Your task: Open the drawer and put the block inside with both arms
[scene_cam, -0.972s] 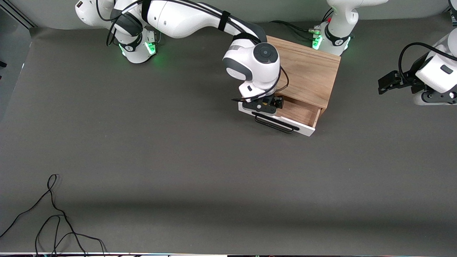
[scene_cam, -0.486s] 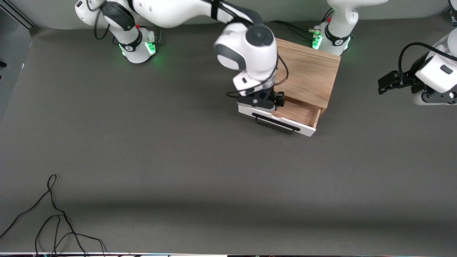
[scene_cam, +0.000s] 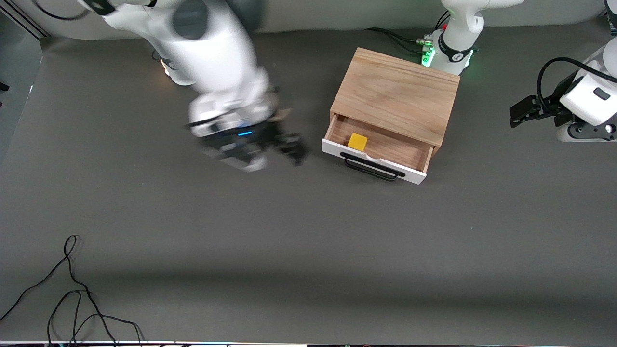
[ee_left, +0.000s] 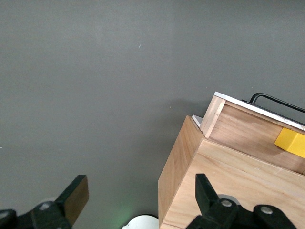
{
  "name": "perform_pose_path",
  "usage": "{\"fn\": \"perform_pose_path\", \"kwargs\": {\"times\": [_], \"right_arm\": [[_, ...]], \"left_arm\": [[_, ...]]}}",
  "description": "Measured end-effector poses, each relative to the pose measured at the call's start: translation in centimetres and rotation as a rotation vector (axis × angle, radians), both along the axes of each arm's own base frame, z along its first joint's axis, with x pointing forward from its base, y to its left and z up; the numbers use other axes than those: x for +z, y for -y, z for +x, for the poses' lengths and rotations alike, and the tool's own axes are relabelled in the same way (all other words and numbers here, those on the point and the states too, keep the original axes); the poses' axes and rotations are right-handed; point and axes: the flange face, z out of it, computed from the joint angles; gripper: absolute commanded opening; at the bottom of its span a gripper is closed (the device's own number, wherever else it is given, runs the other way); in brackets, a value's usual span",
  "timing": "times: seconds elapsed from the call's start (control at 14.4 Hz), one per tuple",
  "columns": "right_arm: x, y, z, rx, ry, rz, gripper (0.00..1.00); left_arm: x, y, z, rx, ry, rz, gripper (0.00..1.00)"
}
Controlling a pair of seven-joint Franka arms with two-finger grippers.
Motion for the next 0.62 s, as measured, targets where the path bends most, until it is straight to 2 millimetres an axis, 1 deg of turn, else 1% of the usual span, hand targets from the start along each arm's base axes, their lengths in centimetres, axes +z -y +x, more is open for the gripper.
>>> {"fn": "perform_pose_path", "kwargs": {"times": [0.07,0.14,0.21,0.42,0.56,0.62], "right_arm": [[1.2,4.3,1.0,0.030,0.001,-0.007,1.00],[2.1,7.9,1.6,0.058,0.001,-0.025,1.00],[2.8,11.1,1.8,0.087,-0.001,-0.045,1.00],[3.5,19.1,1.7,0.164,-0.001,-0.122,1.00],[3.5,24.7,0.8,0.208,-0.005,-0.163,1.00],[3.5,27.1,0.1,0.228,-0.008,-0.175,1.00]], "left_arm": [[0.0,0.5,0.0,0.008,0.000,0.002,1.00],[0.0,1.1,-0.1,0.015,0.000,0.004,1.00],[0.0,1.8,-0.2,0.018,0.000,0.006,1.00],[-0.2,4.0,-0.3,0.025,-0.001,0.010,1.00],[-0.5,5.4,-0.4,0.025,-0.001,0.010,1.00],[-0.7,5.9,-0.3,0.021,0.000,0.009,1.00]]}}
